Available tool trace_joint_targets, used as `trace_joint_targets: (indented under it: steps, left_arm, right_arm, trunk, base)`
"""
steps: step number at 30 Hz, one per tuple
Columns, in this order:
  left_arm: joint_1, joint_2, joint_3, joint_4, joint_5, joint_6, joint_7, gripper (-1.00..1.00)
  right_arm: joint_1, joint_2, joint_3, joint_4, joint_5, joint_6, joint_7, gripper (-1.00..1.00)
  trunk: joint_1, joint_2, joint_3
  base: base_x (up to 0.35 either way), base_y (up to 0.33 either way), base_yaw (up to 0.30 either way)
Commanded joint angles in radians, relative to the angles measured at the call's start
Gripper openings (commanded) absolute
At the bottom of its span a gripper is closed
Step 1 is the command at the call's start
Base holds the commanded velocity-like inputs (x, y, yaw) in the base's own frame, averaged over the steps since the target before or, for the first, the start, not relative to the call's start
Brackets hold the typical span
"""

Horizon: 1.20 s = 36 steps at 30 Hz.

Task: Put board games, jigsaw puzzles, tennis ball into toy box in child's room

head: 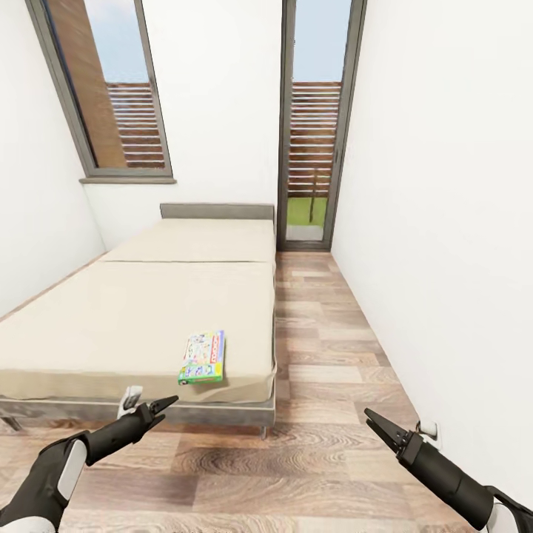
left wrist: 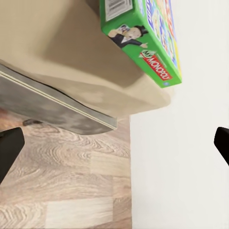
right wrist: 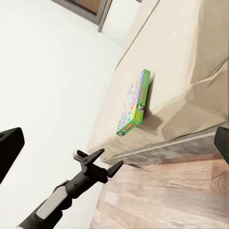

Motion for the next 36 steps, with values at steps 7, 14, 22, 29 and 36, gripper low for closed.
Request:
trace_joint_targets:
  steps: [7,14,22,29,36]
  left_arm:
    - [-0.004,-0.029,0.001,0.0,0.002,-0.003,-0.001,1.0]
    - [-0.005,-0.082,0.001,0.0,-0.001,-0.037,0.012,1.0]
    - [-0.005,-0.101,0.001,0.0,0.002,-0.048,0.063,1.0]
    - [-0.005,-0.104,0.001,0.0,0.002,-0.049,0.077,1.0]
    - [-0.005,-0.105,0.001,0.0,0.002,-0.048,0.08,1.0]
  right_arm:
    - [-0.001,0.001,0.0,0.004,0.001,0.002,0.005,1.0]
    - [0.001,0.0,-0.005,-0.001,0.0,0.006,0.011,1.0]
    - [0.002,0.001,-0.006,-0.003,0.0,0.003,0.029,1.0]
    - [0.002,0.002,-0.004,-0.004,0.001,0.0,0.034,1.0]
    - [0.002,0.007,-0.001,-0.004,0.001,-0.005,0.032,1.0]
  trunk:
    - [0.027,-0.05,-0.023]
    - [0.054,-0.099,-0.045]
    - [0.084,-0.155,-0.07]
    - [0.104,-0.19,-0.093]
    - [0.107,-0.191,-0.117]
  base:
    - [0.0,0.0,0.0]
    - [0.0,0.0,0.0]
    - [0.0,0.0,0.0]
    - [0.0,0.0,0.0]
    - [0.0,0.0,0.0]
